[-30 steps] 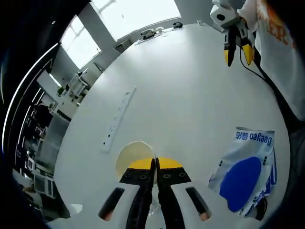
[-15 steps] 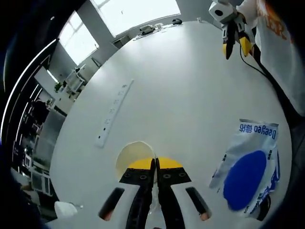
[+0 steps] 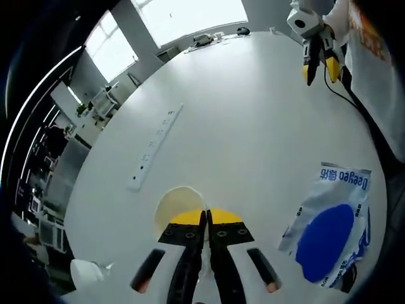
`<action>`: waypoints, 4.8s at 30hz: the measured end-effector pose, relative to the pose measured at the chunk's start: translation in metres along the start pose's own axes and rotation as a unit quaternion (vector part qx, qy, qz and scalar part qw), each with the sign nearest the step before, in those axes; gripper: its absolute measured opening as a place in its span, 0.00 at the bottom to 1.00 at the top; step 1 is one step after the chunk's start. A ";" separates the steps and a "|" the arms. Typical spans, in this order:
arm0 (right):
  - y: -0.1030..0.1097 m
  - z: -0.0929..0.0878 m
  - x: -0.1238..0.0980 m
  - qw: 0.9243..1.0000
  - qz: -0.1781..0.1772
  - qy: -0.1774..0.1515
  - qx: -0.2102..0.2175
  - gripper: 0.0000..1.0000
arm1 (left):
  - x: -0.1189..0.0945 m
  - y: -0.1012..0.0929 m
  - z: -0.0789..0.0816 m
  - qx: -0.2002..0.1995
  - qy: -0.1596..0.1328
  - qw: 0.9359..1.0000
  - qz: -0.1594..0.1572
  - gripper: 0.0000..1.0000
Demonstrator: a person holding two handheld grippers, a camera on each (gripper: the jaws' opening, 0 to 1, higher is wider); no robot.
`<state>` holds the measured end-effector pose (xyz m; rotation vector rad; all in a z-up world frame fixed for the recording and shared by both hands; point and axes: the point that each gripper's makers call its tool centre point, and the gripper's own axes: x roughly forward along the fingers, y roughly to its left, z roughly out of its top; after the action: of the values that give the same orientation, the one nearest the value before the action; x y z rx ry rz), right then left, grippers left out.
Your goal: Arrange the tabletop items into an orderly group along one side of the table until the central work area is clear of visible clutter.
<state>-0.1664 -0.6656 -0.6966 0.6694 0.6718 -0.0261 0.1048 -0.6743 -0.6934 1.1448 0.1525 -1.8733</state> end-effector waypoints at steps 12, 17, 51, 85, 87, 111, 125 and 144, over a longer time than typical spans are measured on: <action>0.000 -0.002 0.000 1.000 0.001 0.005 -0.003 0.39 | 0.001 -0.003 -0.001 -0.004 0.001 1.000 -0.001 0.01; 0.002 0.000 0.001 1.000 0.012 -0.007 0.017 0.39 | 0.000 0.000 0.002 -0.012 -0.003 1.000 0.011 0.15; 0.020 -0.005 -0.005 0.999 0.032 -0.025 0.004 0.41 | -0.060 -0.021 0.025 -0.294 -0.077 0.939 0.159 0.98; 0.015 -0.015 -0.018 1.000 0.016 -0.019 -0.018 0.45 | -0.099 -0.104 -0.052 -0.393 -0.012 0.898 0.198 0.99; 0.012 -0.015 -0.019 1.000 0.007 -0.017 -0.025 0.47 | -0.102 -0.106 -0.056 -0.397 -0.008 0.896 0.199 1.00; -0.040 -0.021 -0.058 0.997 -0.063 -0.032 0.009 0.55 | -0.119 -0.126 -0.089 -0.443 0.019 0.871 0.214 0.98; -0.035 -0.022 -0.054 0.998 -0.059 -0.028 0.014 0.53 | -0.105 -0.123 -0.095 -0.455 0.031 0.870 0.187 0.96; -0.008 -0.029 -0.035 0.999 -0.020 -0.013 0.023 0.49 | -0.082 -0.134 -0.107 -0.529 0.037 0.839 0.122 0.74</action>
<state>-0.2128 -0.6616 -0.6981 0.6985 0.6618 -0.0864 0.0872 -0.4893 -0.7356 0.4090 0.9138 -1.1769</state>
